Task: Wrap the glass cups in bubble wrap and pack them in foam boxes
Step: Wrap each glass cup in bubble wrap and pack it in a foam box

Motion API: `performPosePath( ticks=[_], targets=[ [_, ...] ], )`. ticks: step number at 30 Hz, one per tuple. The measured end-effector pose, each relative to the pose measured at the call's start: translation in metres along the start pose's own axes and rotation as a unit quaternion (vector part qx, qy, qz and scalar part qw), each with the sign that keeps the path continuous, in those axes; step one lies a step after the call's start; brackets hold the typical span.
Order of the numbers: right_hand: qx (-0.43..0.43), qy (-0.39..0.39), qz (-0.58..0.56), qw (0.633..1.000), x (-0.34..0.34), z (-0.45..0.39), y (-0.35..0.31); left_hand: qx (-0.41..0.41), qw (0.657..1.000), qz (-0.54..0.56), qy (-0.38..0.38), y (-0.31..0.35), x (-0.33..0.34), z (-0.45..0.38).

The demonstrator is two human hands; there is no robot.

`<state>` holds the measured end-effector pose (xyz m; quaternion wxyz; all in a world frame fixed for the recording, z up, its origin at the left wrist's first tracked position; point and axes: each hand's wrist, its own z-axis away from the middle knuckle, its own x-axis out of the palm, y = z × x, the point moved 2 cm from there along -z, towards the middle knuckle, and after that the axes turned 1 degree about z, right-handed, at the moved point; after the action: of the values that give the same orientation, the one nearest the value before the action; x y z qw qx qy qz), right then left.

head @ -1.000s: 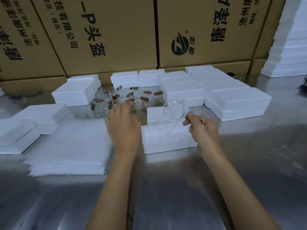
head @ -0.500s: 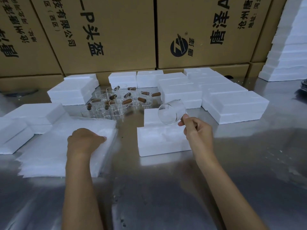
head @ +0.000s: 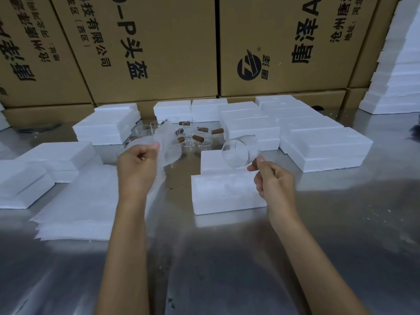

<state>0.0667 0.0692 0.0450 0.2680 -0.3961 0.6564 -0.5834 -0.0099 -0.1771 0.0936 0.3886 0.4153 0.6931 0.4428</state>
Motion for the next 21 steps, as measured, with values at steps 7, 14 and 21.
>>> performPosePath(
  ticks=[7,14,21],
  targets=[
    [-0.002,-0.085,-0.127,0.988,-0.005,-0.001,-0.009,-0.038,0.967,-0.052,-0.246,0.009,0.067,0.018],
    [-0.171,-0.026,0.162,0.972,-0.002,0.001,-0.004,-0.209,0.941,0.149,-0.221,-0.002,0.077,0.025],
    [-0.265,-0.045,0.403,0.875,0.009,0.012,0.004,-0.122,0.934,0.256,-0.219,0.009,0.073,0.036]
  ],
)
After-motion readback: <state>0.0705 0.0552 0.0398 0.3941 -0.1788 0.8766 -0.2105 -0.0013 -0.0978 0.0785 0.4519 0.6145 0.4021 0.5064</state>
